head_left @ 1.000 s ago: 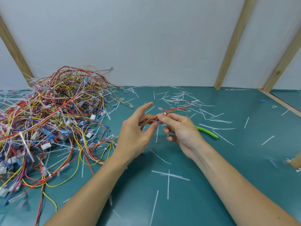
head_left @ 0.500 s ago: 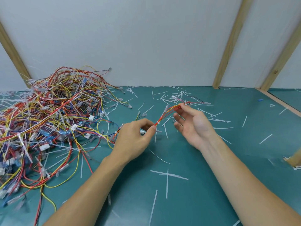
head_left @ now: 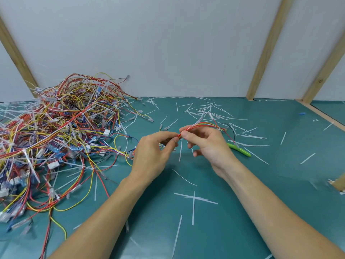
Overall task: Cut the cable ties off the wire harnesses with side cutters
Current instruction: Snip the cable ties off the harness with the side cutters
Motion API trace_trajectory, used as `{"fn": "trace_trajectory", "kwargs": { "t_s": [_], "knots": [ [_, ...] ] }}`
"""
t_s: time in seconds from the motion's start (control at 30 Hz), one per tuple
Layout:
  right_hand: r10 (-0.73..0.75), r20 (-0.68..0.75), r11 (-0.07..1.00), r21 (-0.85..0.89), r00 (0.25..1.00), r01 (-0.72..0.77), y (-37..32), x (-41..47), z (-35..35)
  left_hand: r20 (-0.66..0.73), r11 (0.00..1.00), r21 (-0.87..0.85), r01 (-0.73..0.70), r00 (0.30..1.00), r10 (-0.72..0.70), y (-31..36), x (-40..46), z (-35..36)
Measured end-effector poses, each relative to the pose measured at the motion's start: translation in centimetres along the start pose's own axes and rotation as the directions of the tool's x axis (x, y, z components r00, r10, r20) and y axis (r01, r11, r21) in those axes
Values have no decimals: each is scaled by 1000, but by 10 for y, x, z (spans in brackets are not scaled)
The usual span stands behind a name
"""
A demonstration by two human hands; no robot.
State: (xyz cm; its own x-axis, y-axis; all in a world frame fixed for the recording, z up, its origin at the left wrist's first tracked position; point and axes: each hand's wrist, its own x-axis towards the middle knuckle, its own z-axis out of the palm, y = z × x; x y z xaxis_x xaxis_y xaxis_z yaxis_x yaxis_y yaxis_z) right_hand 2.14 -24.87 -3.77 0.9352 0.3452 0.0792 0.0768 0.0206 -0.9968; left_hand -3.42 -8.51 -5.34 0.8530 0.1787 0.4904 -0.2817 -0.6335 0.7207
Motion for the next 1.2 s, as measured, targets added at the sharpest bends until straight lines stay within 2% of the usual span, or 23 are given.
{"fn": "trace_trajectory", "kwargs": {
  "t_s": [0.13,0.23,0.3,0.57,0.67,0.77,0.93,1.0,1.1,1.2],
  "knots": [
    [-45,-69,999,11,997,45,-2,2,-3,-110,1000,-5,-15,994,15,2,2,0],
    [-10,-124,997,76,992,20,-6,5,-9,-201,999,32,16,980,-9,1,4,-5],
    [28,-158,990,142,987,-5,-8,6,-12,-205,996,63,61,978,-47,1,4,-7],
    [93,-287,956,294,953,-5,-14,9,-24,20,989,123,84,996,-88,0,0,-3],
    [99,-313,948,318,945,6,-16,9,-26,116,974,225,7,993,-34,-2,-1,-2],
    [110,-317,944,329,942,0,-16,9,-27,115,957,281,-76,992,45,-4,0,0],
    [106,-298,946,325,949,-4,-16,9,-27,-57,992,118,-33,998,40,-5,3,-2],
    [88,-258,965,263,962,-18,-14,7,-23,-130,998,50,-43,990,49,-3,4,-4],
    [46,-91,997,65,995,-40,-8,2,-10,-183,983,119,-136,971,157,-1,5,-5],
    [-11,46,997,-72,999,14,-4,-4,4,-184,948,221,-231,944,273,5,1,-3]
  ]
}}
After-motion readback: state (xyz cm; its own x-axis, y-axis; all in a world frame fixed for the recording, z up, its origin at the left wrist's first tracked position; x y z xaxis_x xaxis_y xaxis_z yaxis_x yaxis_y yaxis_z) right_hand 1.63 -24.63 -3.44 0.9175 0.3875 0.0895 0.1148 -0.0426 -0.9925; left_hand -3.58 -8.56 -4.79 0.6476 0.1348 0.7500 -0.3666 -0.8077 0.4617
